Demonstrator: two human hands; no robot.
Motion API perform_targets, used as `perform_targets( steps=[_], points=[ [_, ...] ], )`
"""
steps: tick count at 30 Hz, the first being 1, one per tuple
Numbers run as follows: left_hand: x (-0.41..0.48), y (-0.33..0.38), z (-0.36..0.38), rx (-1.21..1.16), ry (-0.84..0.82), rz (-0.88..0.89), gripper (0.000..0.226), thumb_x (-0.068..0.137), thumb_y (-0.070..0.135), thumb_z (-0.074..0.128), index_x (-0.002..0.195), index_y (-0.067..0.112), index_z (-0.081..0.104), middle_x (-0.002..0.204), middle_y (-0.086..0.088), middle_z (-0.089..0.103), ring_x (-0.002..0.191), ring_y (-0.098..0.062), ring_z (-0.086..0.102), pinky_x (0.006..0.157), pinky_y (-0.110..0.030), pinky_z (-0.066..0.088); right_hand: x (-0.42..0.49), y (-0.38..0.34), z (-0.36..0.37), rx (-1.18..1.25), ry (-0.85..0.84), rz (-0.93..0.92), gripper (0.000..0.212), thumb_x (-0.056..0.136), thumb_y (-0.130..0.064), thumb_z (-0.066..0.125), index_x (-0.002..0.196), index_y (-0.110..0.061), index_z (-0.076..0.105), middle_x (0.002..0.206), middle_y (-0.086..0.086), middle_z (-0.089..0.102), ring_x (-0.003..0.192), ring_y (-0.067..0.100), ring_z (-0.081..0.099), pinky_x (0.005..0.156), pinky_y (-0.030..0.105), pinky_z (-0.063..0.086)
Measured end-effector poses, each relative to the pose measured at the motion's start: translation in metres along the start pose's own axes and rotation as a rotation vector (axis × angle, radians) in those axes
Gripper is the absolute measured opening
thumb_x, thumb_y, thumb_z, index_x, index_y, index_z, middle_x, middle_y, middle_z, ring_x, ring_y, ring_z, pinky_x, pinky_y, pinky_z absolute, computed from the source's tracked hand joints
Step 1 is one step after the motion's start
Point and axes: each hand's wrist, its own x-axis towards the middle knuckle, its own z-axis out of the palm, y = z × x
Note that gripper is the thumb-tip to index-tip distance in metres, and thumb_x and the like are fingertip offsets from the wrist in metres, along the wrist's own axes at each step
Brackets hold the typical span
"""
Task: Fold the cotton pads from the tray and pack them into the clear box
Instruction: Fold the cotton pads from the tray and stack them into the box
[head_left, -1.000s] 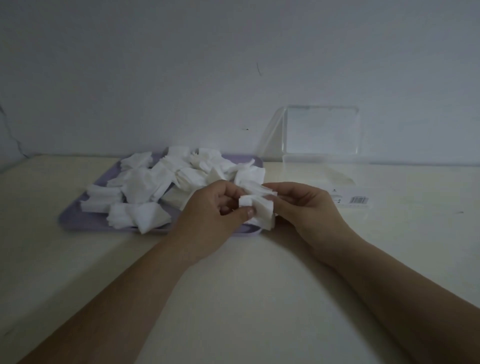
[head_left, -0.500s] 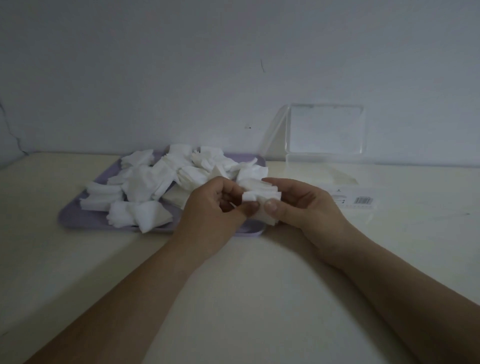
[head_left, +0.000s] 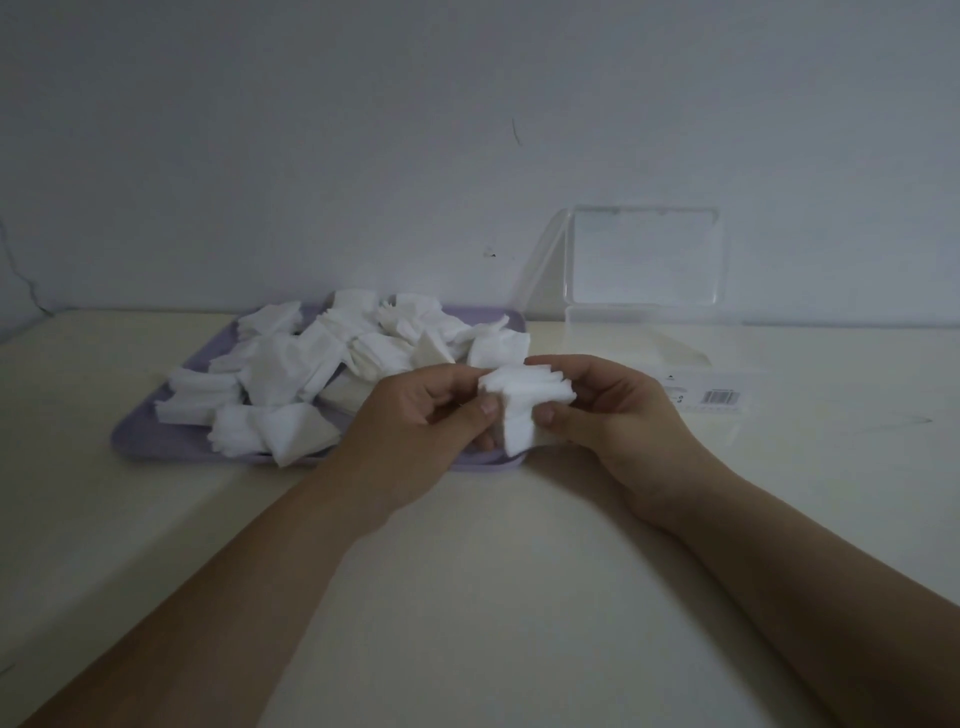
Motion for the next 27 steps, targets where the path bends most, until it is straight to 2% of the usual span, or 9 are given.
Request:
perform_targets(
  steps=[2,4,7,14,17,20,23,25,27],
  points=[
    [0.001,0.0,0.0,0.012,0.013,0.003,0.017,0.1,0.011,0.063,0.103,0.022,0.075,0.072,0.009,0.072,0.065,0.002,0.063,0.057,-0.009,0.045,-0.001,-0.002,0.001,0.006,0.022,0.007,0.039,0.086,0.016,0.067,0.123,0.004,0.069,0.115,0.023,0.076,0.106,0.036,0.073,0.095,0.043,0.059],
    [0.001,0.0,0.0,0.019,0.039,-0.004,0.015,0.1,0.015,0.062,0.099,0.023,0.075,0.072,0.002,0.071,0.058,0.001,0.058,0.055,-0.009,0.043,-0.002,-0.005,0.003,0.014,0.076,0.015,0.032,0.085,0.013,0.071,0.115,0.002,0.073,0.107,0.021,0.078,0.096,0.031,0.076,0.086,0.036,0.061],
    [0.002,-0.001,0.001,-0.021,0.093,-0.033,0.016,0.101,0.017,0.062,0.096,0.024,0.075,0.069,0.0,0.071,0.051,0.0,0.055,0.052,-0.016,0.044,-0.005,-0.008,0.006,0.019,0.141,0.02,0.023,0.082,0.01,0.075,0.103,-0.001,0.077,0.098,0.019,0.08,0.086,0.027,0.078,0.077,0.031,0.062],
    [0.006,-0.006,0.003,-0.028,0.282,-0.066,0.017,0.103,0.021,0.06,0.09,0.022,0.072,0.067,-0.009,0.07,0.05,-0.017,0.049,0.048,-0.023,0.044,-0.007,-0.011,0.008,-0.071,0.232,0.017,0.01,0.082,0.004,0.081,0.084,-0.004,0.075,0.087,0.012,0.081,0.073,0.017,0.076,0.072,0.024,0.06],
    [0.009,-0.008,0.001,-0.093,0.381,-0.073,0.017,0.106,0.022,0.052,0.099,0.015,0.066,0.057,-0.009,0.065,0.043,-0.018,0.045,0.042,-0.023,0.039,-0.007,-0.009,0.008,-0.114,0.301,0.008,0.013,0.086,0.001,0.079,0.079,-0.006,0.069,0.084,0.017,0.077,0.074,0.019,0.072,0.075,0.03,0.062],
    [0.006,-0.005,-0.003,-0.175,0.303,-0.063,0.017,0.107,0.023,0.051,0.102,0.021,0.067,0.056,-0.009,0.058,0.046,-0.016,0.047,0.046,-0.025,0.038,-0.006,-0.007,0.007,-0.116,0.351,0.023,0.015,0.088,-0.005,0.078,0.081,-0.012,0.067,0.09,0.019,0.078,0.083,0.025,0.073,0.084,0.038,0.063],
    [0.002,-0.004,-0.002,-0.094,0.12,-0.04,0.022,0.105,0.022,0.055,0.095,0.031,0.073,0.061,-0.006,0.059,0.056,-0.016,0.051,0.063,-0.033,0.045,-0.006,-0.007,0.007,-0.089,0.277,0.052,0.008,0.09,-0.007,0.078,0.095,-0.005,0.071,0.094,0.02,0.079,0.088,0.03,0.075,0.088,0.043,0.063],
    [0.003,-0.005,0.0,-0.022,0.055,-0.038,0.02,0.104,0.021,0.057,0.1,0.031,0.074,0.066,-0.001,0.064,0.061,-0.013,0.056,0.07,-0.034,0.048,-0.008,-0.009,0.009,-0.065,0.191,0.057,0.013,0.09,-0.007,0.076,0.103,-0.002,0.075,0.095,0.02,0.08,0.088,0.029,0.076,0.086,0.042,0.064],
    [0.004,-0.005,0.002,0.034,0.044,-0.027,0.016,0.103,0.021,0.058,0.104,0.028,0.072,0.07,0.003,0.069,0.061,-0.009,0.058,0.068,-0.029,0.048,-0.008,-0.01,0.01,-0.063,0.135,0.06,0.016,0.09,-0.007,0.075,0.105,-0.002,0.076,0.097,0.017,0.08,0.089,0.028,0.078,0.082,0.037,0.064]
  ],
)
